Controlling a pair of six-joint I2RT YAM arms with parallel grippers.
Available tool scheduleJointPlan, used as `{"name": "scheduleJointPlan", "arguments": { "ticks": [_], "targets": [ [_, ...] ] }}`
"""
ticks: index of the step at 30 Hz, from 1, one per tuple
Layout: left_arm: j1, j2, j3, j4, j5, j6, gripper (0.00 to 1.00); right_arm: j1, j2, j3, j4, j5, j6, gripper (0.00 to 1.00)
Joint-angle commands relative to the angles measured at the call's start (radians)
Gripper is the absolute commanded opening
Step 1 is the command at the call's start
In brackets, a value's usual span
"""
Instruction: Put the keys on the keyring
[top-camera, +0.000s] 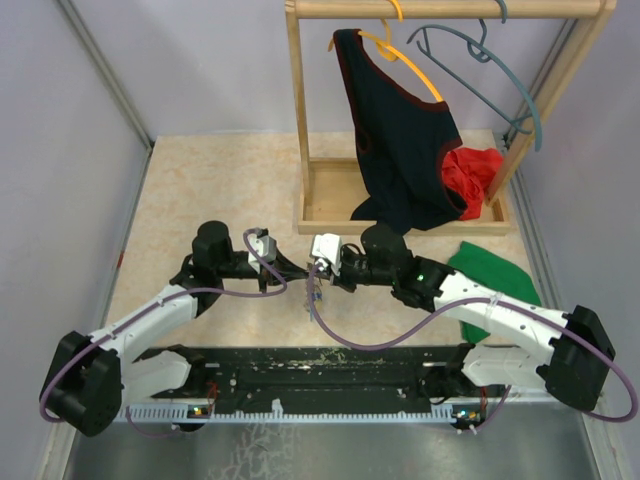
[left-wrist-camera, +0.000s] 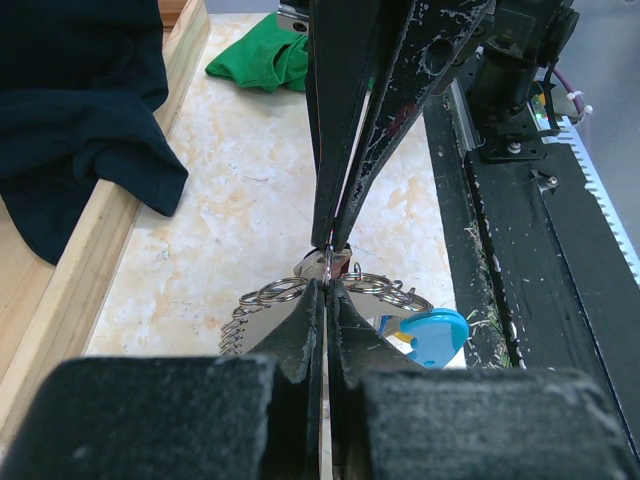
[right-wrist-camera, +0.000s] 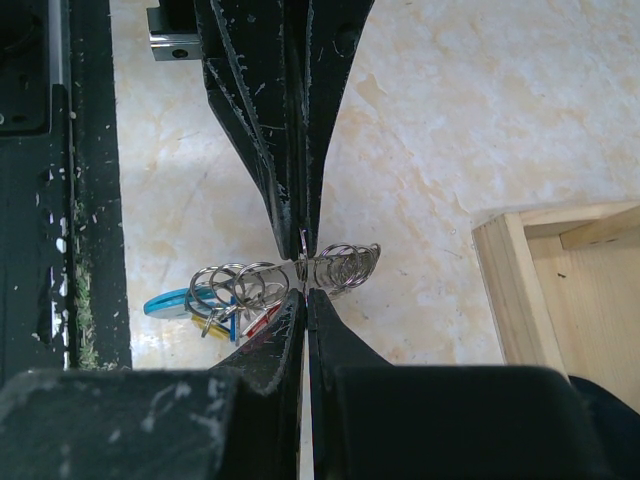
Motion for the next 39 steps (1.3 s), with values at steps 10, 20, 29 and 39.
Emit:
{"name": "scheduleJointPlan", "arguments": {
  "ticks": [10,20,29,39],
  "targets": [
    [-0.003,-0.009,0.005,0.045,0.02,0.011,0.01,0.011,-0.028,0.046,0.055,-0.02,0.019,0.0],
    [-0.002,-0.006,0.007,0.044,0.026,0.011,0.01,0.012,-0.028,0.049,0.062,-0.028,0.025,0.0],
    [-0.005,0.003,0.011,0.04,0.042,0.013,0.01,0.012,-0.023,0.051,0.086,-0.037,0.039,0.0],
    [-0.011,0.002,0.013,0.033,0.045,0.014,0.01,0.011,-0.025,0.045,0.111,-0.047,0.046,0.0]
  ]
}}
